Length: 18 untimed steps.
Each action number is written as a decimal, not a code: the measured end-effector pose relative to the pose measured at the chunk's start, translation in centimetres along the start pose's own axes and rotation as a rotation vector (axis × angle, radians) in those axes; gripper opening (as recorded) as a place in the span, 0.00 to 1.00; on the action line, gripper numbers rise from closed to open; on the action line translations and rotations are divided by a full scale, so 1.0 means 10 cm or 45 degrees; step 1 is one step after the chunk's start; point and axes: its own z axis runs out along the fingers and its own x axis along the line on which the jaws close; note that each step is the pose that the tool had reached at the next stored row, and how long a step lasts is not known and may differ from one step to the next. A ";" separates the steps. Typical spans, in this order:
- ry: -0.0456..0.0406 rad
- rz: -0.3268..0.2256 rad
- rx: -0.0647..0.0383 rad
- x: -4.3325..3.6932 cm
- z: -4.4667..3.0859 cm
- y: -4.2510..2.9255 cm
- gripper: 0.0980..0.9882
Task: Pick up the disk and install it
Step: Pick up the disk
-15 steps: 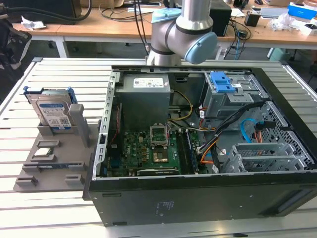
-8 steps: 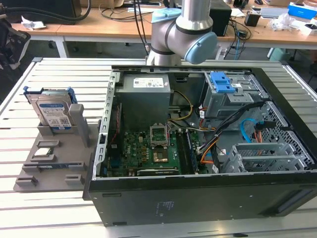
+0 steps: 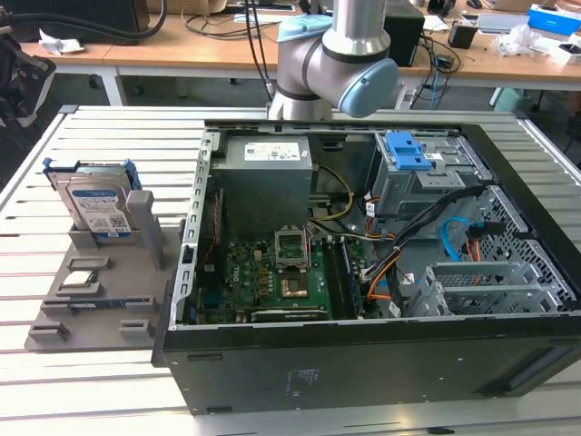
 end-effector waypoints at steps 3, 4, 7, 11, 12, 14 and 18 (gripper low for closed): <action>0.001 -0.019 0.000 0.001 0.000 0.000 0.01; 0.003 -0.066 -0.001 0.001 0.000 0.000 0.01; 0.006 -0.130 -0.003 0.001 0.000 0.000 0.01; 0.010 -0.224 -0.005 0.001 0.000 0.000 0.01; 0.012 -0.257 -0.006 0.001 0.000 0.000 0.01; 0.015 -0.338 -0.008 0.001 0.000 0.000 0.01; 0.020 -0.449 -0.010 0.001 0.000 0.000 0.01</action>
